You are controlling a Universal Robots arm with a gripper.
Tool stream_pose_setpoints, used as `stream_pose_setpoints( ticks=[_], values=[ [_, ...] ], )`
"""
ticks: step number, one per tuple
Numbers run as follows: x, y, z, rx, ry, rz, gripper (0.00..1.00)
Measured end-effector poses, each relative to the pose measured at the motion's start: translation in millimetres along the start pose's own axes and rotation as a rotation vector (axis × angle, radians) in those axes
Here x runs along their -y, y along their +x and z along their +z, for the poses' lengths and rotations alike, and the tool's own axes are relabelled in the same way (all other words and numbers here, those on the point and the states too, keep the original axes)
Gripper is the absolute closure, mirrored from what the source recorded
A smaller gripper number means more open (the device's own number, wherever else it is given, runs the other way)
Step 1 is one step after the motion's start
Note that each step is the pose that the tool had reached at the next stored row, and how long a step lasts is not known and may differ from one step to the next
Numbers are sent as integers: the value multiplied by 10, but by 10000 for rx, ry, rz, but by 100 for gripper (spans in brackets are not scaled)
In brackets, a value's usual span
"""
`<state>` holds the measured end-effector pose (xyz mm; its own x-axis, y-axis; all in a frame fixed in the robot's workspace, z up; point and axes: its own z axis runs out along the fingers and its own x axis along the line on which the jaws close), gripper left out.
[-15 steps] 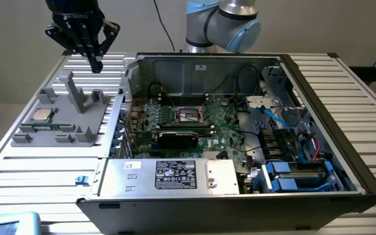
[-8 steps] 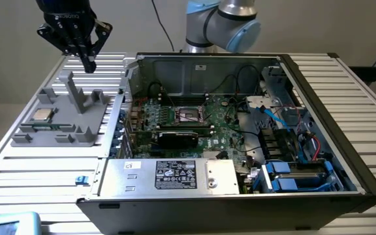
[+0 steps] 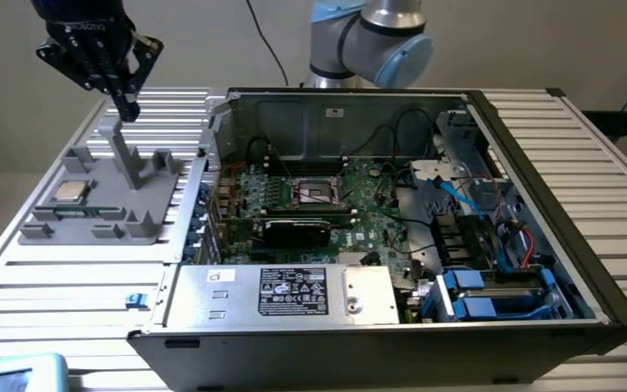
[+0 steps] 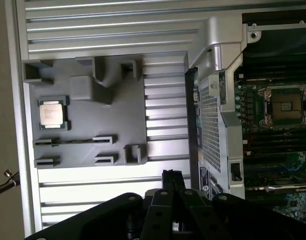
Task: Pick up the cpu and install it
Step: 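Reach for the cpu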
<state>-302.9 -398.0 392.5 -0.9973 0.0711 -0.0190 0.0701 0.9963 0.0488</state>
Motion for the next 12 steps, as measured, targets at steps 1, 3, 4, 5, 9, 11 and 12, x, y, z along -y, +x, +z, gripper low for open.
stream_pose_setpoints(
  ticks=[1,3,4,5,9,11,12],
  values=[
    [-1,43,0,0,1,1,89],
    [-3,123,1,0,1,1,89],
    [-4,167,1,0,1,1,89],
    [-6,207,3,0,1,0,89],
    [-12,338,6,1,2,1,89],
    [-10,387,7,0,2,1,89],
    [-9,421,8,0,2,0,89]
  ],
)
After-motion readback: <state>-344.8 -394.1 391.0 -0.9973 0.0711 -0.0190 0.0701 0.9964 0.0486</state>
